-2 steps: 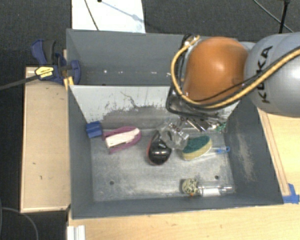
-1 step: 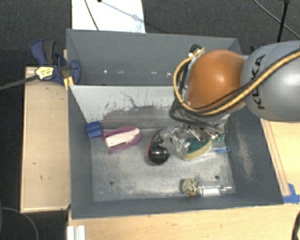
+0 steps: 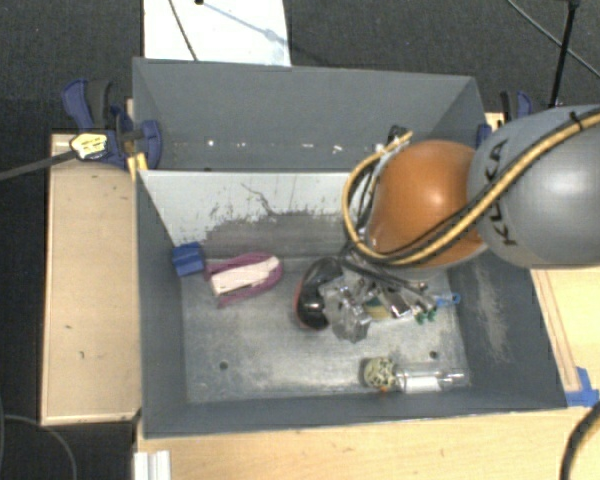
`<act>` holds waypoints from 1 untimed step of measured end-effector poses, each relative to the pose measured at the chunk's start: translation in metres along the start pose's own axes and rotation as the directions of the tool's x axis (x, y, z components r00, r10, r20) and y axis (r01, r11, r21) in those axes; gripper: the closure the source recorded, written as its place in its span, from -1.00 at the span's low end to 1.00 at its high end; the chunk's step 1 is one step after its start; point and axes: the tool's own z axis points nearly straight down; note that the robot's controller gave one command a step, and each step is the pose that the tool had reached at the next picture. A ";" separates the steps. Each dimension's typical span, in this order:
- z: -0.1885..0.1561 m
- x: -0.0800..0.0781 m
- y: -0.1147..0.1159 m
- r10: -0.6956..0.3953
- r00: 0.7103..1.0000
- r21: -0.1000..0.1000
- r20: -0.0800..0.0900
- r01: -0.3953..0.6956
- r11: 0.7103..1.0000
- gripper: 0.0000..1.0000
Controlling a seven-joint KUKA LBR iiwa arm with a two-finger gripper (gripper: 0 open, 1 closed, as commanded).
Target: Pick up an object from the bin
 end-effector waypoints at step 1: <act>-0.090 0.007 0.006 -0.009 1.000 0.004 0.011 0.009 1.000 1.00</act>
Offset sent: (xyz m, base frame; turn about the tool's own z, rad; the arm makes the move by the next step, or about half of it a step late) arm -0.0105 0.0025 0.0851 -0.0112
